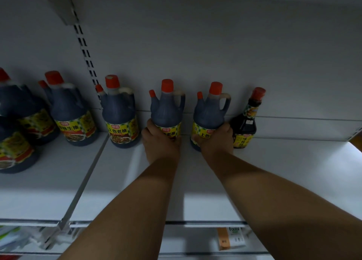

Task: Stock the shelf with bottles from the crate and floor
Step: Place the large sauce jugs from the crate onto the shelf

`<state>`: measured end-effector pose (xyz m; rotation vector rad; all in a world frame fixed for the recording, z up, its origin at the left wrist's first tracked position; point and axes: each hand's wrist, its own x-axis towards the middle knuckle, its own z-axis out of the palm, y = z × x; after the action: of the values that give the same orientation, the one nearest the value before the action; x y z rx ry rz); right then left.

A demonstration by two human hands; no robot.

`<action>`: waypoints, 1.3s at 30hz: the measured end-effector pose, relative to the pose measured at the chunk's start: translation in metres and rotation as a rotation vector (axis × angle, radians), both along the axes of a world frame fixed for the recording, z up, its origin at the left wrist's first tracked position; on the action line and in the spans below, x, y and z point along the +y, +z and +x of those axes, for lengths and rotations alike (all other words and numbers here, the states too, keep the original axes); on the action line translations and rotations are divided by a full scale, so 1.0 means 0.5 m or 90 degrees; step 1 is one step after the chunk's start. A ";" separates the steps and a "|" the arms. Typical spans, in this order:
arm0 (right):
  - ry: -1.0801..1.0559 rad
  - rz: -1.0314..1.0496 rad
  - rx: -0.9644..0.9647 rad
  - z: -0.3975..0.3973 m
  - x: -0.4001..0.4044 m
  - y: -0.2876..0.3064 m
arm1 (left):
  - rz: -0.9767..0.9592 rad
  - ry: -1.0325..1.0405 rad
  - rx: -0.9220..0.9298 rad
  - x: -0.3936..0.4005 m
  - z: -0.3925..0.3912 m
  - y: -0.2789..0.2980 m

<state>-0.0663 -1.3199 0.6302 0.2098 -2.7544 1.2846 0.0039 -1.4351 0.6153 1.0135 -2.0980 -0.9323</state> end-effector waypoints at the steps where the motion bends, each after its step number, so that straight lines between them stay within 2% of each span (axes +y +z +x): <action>1: -0.001 -0.001 0.001 -0.001 -0.001 -0.001 | -0.005 0.003 -0.002 0.000 -0.002 0.000; 12: 0.037 0.004 -0.015 -0.013 0.007 0.001 | -0.009 -0.015 -0.005 -0.011 -0.002 -0.005; 21: 0.011 0.000 -0.025 -0.006 -0.004 0.001 | -0.009 -0.044 -0.020 -0.020 0.001 -0.001; 27: 0.023 0.016 -0.082 0.019 0.011 0.031 | 0.070 -0.051 -0.049 -0.013 0.029 0.022; 39: 0.114 0.151 -0.056 0.180 0.062 0.081 | -0.043 -0.109 -0.139 0.065 0.217 0.053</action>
<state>0.0238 -1.2887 0.6707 0.4365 -3.0212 1.0189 0.1122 -1.4027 0.6417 0.9491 -2.4132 -0.8586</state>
